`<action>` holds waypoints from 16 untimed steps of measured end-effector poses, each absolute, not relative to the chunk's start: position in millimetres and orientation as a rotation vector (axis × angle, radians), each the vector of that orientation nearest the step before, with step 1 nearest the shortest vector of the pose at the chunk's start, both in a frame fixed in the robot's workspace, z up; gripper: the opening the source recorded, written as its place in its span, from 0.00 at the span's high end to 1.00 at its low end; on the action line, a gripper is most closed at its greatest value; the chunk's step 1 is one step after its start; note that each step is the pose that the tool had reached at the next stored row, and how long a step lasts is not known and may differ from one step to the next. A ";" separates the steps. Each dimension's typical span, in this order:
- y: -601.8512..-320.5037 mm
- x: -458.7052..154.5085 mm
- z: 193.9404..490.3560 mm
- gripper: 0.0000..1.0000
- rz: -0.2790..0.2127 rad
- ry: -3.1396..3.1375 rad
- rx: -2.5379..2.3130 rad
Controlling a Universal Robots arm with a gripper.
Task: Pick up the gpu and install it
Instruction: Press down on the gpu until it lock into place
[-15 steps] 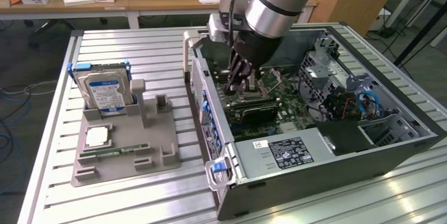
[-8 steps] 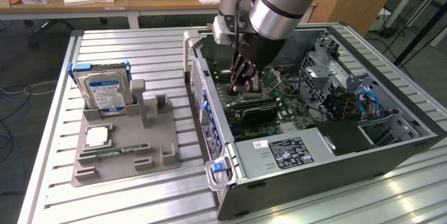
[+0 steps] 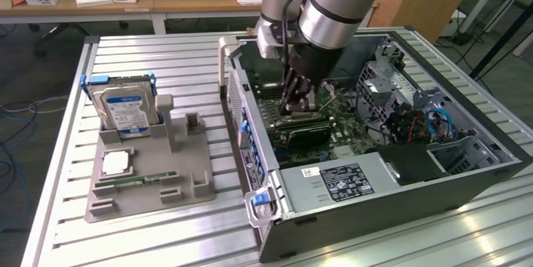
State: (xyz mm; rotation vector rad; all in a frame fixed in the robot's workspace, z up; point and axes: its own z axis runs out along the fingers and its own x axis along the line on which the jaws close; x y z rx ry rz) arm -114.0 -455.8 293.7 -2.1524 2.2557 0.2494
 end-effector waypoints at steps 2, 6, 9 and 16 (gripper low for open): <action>-456.0 -113.8 293.8 0.89 0.202 2.248 -2.148; -456.4 -113.1 293.2 0.89 0.113 2.226 -2.132; -458.0 -110.7 291.3 0.89 0.086 2.220 -2.128; -463.1 -92.0 279.2 0.89 0.083 2.219 -2.128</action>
